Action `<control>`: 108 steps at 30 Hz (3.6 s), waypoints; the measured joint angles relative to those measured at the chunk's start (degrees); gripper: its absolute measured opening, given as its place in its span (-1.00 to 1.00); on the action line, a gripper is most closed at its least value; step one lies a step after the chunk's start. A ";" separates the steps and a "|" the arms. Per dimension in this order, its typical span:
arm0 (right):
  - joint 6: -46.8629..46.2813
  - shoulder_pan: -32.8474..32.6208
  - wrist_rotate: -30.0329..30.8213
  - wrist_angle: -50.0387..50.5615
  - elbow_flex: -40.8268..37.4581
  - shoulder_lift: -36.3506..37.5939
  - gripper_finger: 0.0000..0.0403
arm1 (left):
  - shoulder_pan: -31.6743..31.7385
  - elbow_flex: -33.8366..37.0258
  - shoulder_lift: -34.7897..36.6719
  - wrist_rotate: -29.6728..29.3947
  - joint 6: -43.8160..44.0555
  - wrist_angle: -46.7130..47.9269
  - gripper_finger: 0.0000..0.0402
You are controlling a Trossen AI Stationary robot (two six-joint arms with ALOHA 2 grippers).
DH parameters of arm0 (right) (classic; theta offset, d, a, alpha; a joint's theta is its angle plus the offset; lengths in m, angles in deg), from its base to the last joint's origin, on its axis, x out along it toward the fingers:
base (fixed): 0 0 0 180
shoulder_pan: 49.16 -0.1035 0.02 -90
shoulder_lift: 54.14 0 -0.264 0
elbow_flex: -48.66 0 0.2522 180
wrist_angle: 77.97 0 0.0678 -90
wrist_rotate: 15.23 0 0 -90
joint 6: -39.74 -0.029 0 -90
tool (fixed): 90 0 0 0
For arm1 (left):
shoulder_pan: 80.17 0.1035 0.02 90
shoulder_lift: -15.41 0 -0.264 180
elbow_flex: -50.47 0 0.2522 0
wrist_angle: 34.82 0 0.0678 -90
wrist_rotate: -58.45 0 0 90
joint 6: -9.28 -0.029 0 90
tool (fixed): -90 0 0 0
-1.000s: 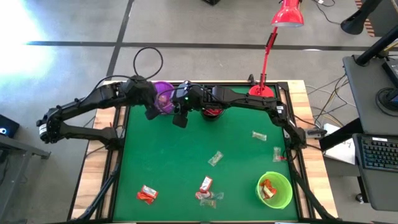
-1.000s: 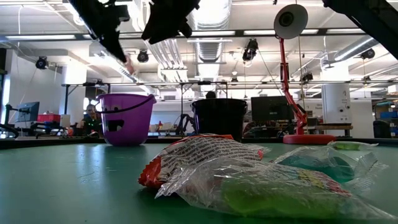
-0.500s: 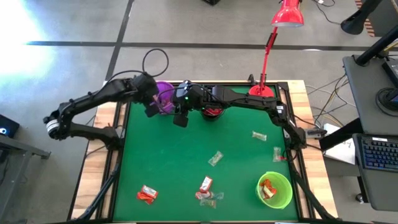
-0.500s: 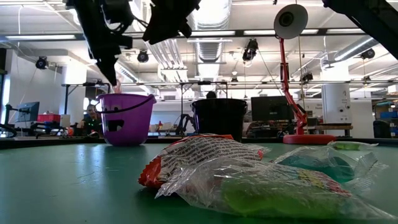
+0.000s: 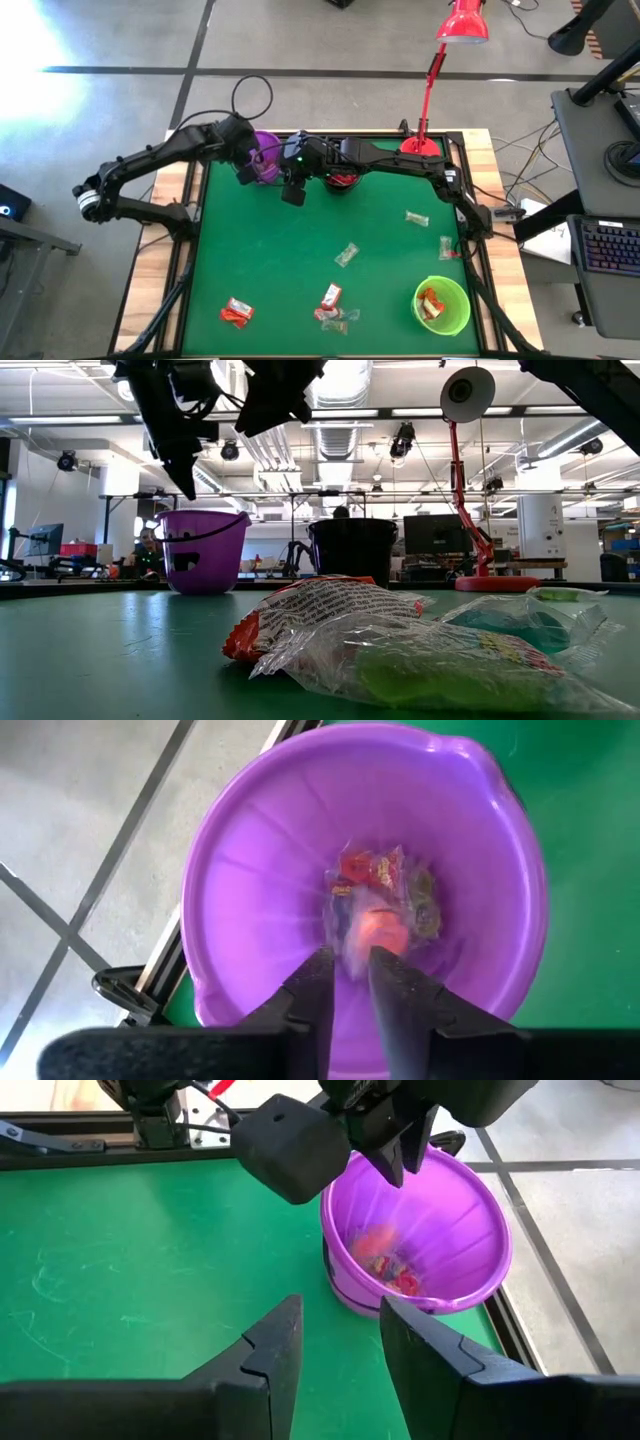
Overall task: Sort candy
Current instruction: Put the orange gummy into the violet bucket, then put the orange chocolate into the green bucket
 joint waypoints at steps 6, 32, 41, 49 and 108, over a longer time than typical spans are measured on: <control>0.02 0.00 0.00 0.12 0.00 0.00 -0.35 | 0.23 0.00 0.16 0.05 1.89 2.79 -0.54; -19.11 -3.05 0.44 25.99 -0.09 9.45 -0.38 | -20.36 0.06 20.01 20.41 21.75 14.34 -0.43; -27.34 -8.96 -9.53 35.21 -1.03 9.53 -0.41 | -26.24 0.13 20.89 19.98 20.92 14.34 -0.43; -29.60 -17.60 -12.68 35.08 -8.11 9.42 -0.43 | -26.30 0.13 21.11 19.98 19.12 14.32 -0.43; 14.83 -25.03 -24.06 -18.89 -48.83 9.35 -0.18 | -26.26 0.15 18.14 14.58 35.03 9.15 -0.43</control>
